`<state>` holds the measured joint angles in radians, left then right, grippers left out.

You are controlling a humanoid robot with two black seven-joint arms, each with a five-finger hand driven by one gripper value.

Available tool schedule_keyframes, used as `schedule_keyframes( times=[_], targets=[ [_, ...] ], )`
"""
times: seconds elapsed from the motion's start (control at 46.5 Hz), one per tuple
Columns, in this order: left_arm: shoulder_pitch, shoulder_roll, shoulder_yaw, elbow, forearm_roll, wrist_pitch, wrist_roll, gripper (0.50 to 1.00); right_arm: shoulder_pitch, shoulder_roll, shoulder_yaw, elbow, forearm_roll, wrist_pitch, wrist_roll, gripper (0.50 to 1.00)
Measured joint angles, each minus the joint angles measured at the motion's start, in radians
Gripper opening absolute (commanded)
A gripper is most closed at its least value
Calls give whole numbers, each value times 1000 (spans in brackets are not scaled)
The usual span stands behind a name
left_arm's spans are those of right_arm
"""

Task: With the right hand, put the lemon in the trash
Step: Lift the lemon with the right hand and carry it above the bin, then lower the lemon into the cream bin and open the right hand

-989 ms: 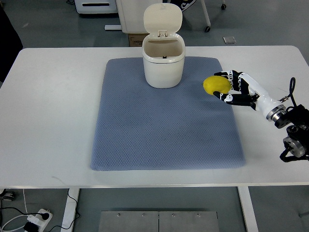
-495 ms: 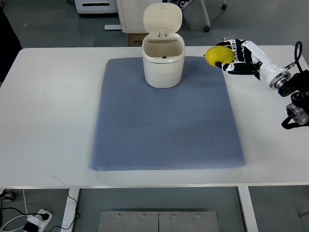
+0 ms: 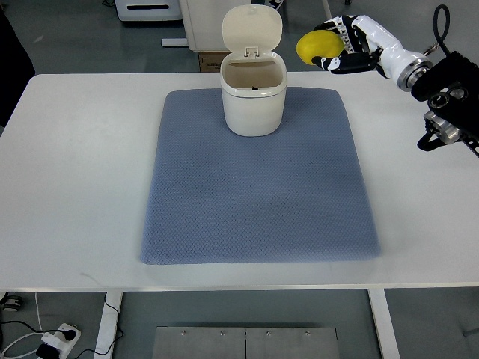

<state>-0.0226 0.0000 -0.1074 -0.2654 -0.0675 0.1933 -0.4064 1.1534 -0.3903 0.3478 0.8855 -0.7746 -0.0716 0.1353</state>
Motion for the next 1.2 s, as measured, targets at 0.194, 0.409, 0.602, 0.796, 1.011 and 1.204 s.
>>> schedule_keyframes(
  times=[0.194,0.409,0.602,0.796,1.011,1.204],
  targets=[
    [0,0,0,0,0,0,0,1000,81,54,-94,-36,0,-32,-22,500],
    [0,0,0,0,0,0,0,1000,127,134,-153,-104,0,-43,-39,500],
    [0,0,0,0,0,0,0,1000,161,181,-213,-135,0,-63,-50,500],
    [0,0,0,0,0,0,0,1000,186,221,-252,-175,0,-77,-61,500],
    [1,0,0,0,0,0,0,1000,197,295,-291,-251,0,-87,-70,500],
    [0,0,0,0,0,0,0,1000,197,348,-297,-298,0,-87,-80,500]
  ],
)
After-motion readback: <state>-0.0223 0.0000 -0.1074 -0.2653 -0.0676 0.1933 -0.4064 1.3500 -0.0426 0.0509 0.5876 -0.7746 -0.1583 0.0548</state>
